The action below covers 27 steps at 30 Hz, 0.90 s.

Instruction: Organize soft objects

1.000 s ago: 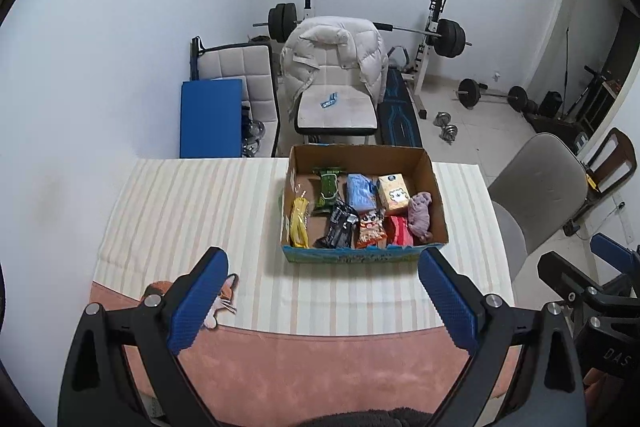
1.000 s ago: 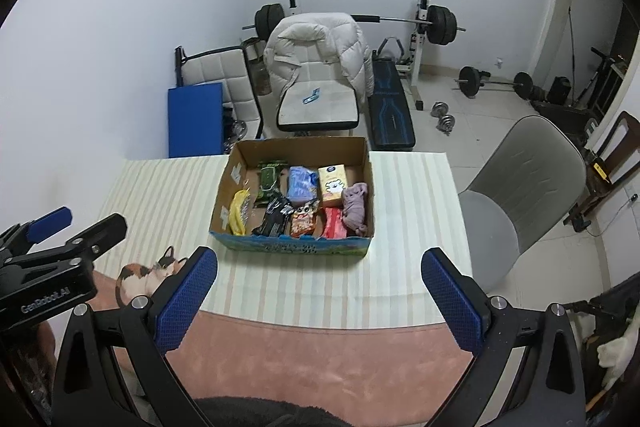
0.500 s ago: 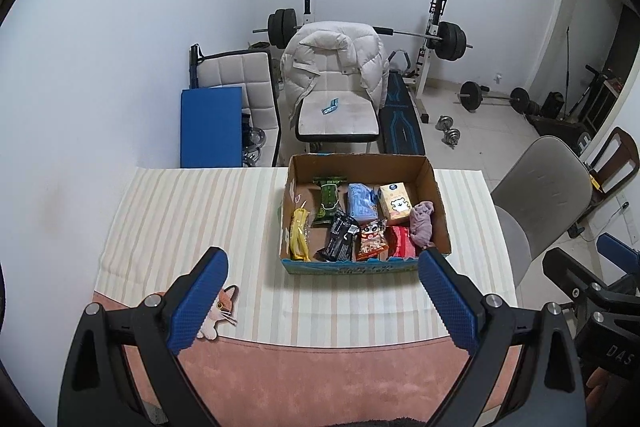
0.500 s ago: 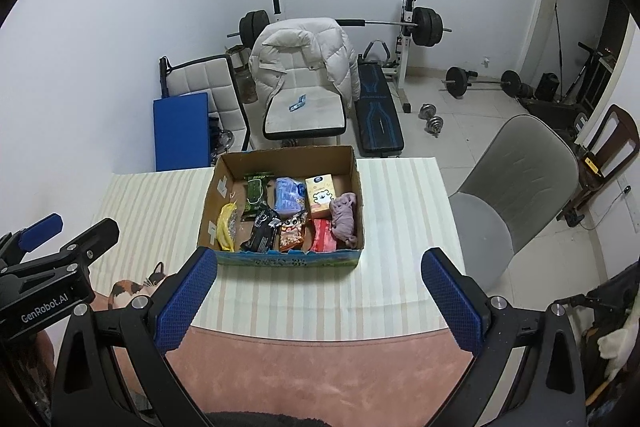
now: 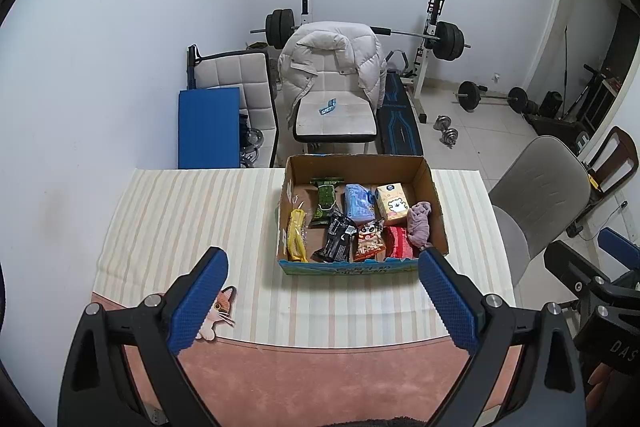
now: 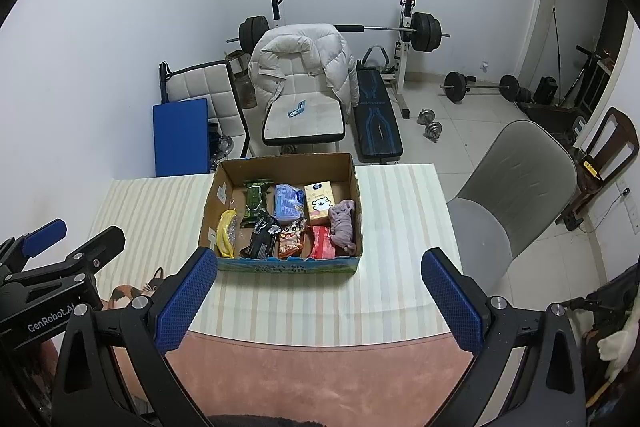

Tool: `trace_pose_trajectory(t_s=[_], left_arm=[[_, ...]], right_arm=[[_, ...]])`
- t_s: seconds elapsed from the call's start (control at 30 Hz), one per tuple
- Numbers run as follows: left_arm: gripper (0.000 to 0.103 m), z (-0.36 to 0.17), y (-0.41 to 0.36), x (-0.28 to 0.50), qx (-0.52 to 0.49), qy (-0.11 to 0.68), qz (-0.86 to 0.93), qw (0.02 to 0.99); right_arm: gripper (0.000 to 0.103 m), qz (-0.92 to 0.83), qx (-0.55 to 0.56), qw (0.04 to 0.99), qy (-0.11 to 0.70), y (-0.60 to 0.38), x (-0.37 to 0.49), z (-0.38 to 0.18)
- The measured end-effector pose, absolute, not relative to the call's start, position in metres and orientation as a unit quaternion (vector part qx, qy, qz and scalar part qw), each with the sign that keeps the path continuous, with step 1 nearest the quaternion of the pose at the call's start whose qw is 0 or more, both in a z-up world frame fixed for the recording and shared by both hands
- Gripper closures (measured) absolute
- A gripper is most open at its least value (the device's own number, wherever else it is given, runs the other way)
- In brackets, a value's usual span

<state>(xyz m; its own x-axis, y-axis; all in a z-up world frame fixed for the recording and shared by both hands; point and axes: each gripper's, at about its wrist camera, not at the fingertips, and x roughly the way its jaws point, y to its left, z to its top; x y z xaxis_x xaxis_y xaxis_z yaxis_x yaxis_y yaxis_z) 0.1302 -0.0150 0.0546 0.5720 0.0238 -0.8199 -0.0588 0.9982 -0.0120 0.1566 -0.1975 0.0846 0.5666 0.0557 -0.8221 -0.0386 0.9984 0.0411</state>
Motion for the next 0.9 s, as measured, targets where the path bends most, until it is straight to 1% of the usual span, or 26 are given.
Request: trace_pose_trajectory(t_s=[0.9], left_arm=[[0.006,0.0553,-0.0151,0.1304,-0.019,0.462,0.022,0.887]], right_arm=[[0.000,0.029,0.006,0.886,0.462,-0.2013,0.1624,0.0887]])
